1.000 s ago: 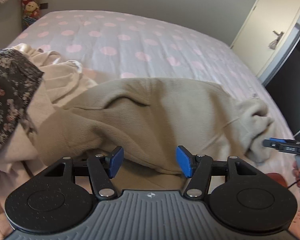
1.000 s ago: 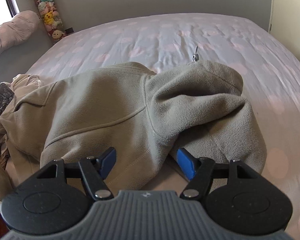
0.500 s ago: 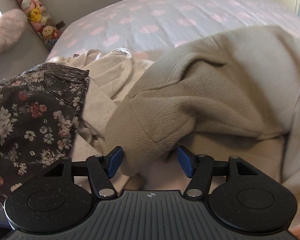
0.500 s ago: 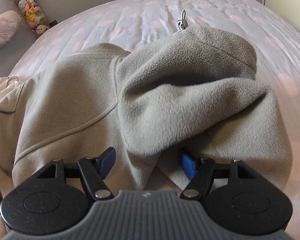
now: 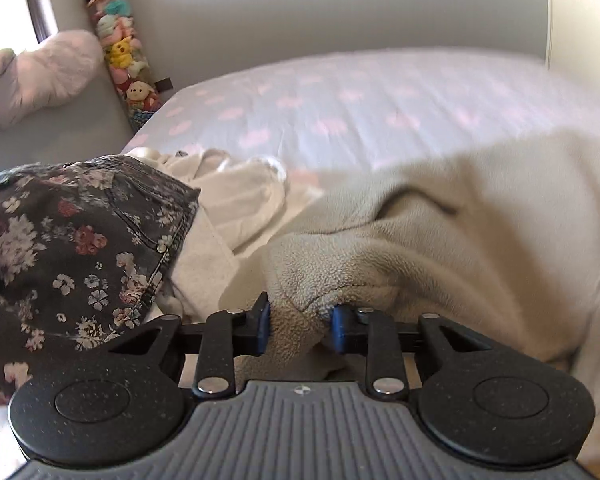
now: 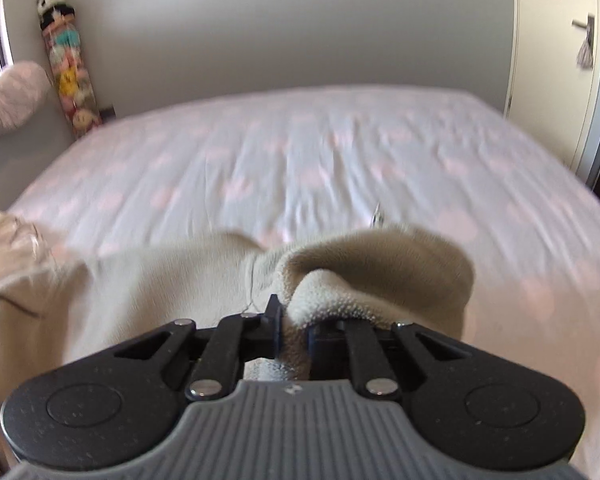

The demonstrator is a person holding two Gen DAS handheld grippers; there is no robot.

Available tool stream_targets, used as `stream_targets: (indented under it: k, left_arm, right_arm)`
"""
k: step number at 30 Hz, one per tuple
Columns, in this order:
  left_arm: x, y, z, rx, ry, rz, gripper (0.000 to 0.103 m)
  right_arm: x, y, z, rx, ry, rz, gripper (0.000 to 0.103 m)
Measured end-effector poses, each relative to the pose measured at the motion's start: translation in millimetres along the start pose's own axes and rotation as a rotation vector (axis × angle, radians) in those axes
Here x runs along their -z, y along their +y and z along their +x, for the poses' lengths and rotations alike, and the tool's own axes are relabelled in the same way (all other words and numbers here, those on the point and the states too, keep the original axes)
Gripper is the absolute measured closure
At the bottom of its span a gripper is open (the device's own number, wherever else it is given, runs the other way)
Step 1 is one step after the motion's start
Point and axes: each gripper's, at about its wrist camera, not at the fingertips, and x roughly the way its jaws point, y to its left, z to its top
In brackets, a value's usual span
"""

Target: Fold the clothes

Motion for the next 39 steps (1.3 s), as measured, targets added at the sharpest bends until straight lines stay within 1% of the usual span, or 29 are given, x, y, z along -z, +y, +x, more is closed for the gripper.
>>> stream_targets:
  k: [2,4,8,12,16,18,20,22,24,27,29,31,34,36,39]
  left_arm:
    - [-5,4,-19,0.034,-0.039,-0.036,0.079]
    - [-6,5,-41,0.055,-0.072,-0.052,0.080]
    - [-2,4,-86,0.104,-0.129,-0.097,0.081]
    - [8,1,-132,0.150,-0.175,-0.104,0.081]
    - [15,1,-168,0.228,-0.166,-0.097,0.081]
    - [16,3,-178,0.278,-0.135,-0.093,0.081]
    - [21,6,-187,0.341,-0.081,-0.080,0.081]
    - [25,5,-189,0.384,-0.022,-0.049,0.081]
    - [32,-2,-190,0.404,0.042,0.003,0.081]
    - [43,-14,-185,0.397,0.141,0.087,0.081]
    - [48,-21,-177,0.397,0.211,0.124,0.081]
    - [53,-28,-170,0.403,0.282,0.163,0.081]
    - [55,-40,-164,0.412,0.360,0.227,0.078]
    - [51,-45,-162,0.418,0.397,0.257,0.077]
    - [37,-53,-165,0.416,0.414,0.297,0.075]
  right_arm:
    - [-13,7,-25,-0.013,-0.060,-0.021,0.090]
    - [-19,17,-54,-0.025,-0.113,-0.055,0.090]
    - [-18,26,-109,-0.020,-0.206,-0.076,0.090]
    - [-7,14,-166,0.016,-0.288,-0.045,0.090]
    - [7,-10,-214,0.074,-0.326,0.012,0.091]
    - [18,-27,-229,0.109,-0.320,0.054,0.091]
    - [34,-49,-236,0.144,-0.288,0.128,0.091]
    - [50,-71,-241,0.179,-0.254,0.201,0.091]
    - [76,-89,-237,0.204,-0.193,0.279,0.091]
    - [120,-113,-227,0.227,-0.118,0.387,0.091]
    - [144,-127,-221,0.232,-0.083,0.438,0.091]
    - [164,-135,-211,0.232,-0.034,0.471,0.091]
    - [183,-147,-196,0.204,0.024,0.518,0.090]
    - [193,-154,-190,0.186,0.050,0.544,0.090]
    - [201,-160,-180,0.167,0.074,0.570,0.089]
